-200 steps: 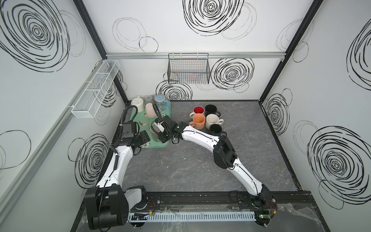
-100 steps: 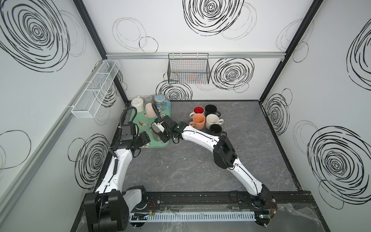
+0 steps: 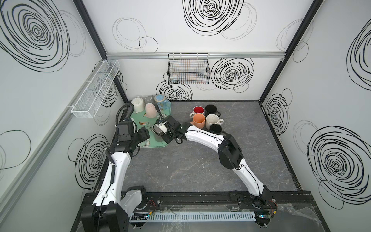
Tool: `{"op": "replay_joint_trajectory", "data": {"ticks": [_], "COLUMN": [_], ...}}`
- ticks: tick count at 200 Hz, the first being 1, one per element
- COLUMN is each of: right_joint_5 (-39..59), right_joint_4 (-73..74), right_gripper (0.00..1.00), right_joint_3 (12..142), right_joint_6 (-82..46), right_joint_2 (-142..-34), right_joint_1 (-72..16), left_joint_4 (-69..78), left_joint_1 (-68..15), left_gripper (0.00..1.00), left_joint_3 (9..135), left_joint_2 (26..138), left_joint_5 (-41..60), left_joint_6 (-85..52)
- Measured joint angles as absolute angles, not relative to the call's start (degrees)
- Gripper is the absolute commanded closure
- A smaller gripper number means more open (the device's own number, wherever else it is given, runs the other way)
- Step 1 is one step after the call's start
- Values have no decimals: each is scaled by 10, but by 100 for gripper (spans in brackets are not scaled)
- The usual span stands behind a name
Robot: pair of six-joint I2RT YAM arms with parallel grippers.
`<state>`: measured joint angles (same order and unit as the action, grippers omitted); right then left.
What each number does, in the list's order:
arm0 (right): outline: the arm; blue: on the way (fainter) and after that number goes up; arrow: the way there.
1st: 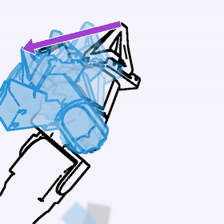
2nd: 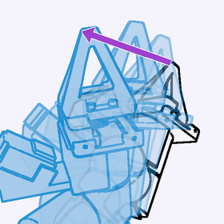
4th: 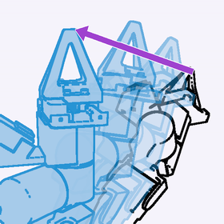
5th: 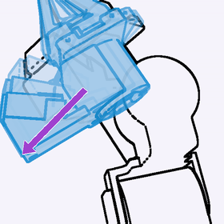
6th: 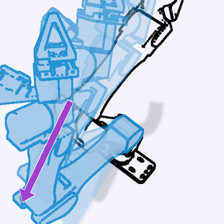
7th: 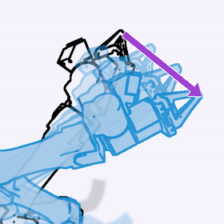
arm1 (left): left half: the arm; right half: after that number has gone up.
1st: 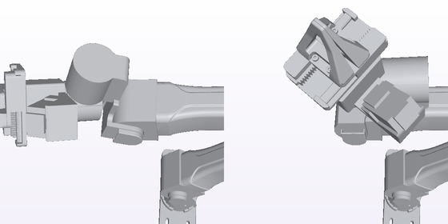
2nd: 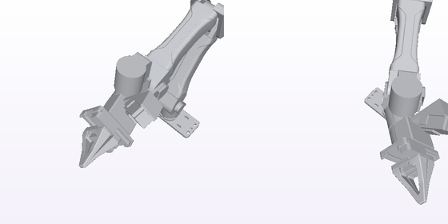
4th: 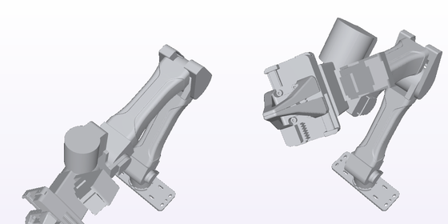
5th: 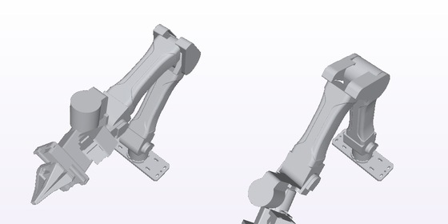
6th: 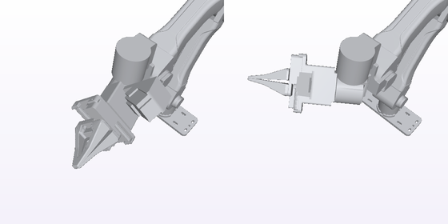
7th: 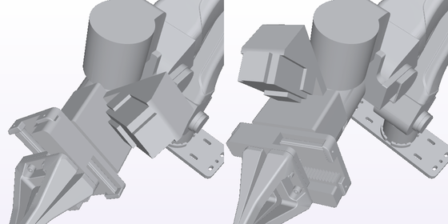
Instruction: Turn the mug right side up
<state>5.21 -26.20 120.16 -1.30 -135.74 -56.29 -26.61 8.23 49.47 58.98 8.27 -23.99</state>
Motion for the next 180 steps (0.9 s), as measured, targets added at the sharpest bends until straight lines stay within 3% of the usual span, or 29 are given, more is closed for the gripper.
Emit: {"op": "replay_joint_trajectory", "data": {"ticks": [47,84,129,180], "right_joint_5": [127,153,186,296], "right_joint_4": [-178,-54,87,225], "right_gripper": [100,100,100,100], "right_joint_3": [1119,959,846,787], "right_joint_6": [-37,-72,-135,-233], "right_joint_2": [-1284,-1165,-1052,-991], "right_joint_1": [-535,-501,-446,-347], "left_joint_4": [-242,-187,-82,46], "left_joint_1": [62,34,-78,-196], "left_gripper": [30,30,28,21], "left_joint_3": [500,502,513,513], "left_joint_2": [557,522,511,545], "left_joint_5": [90,98,101,96], "left_joint_6": [-262,-272,-269,-255]}}
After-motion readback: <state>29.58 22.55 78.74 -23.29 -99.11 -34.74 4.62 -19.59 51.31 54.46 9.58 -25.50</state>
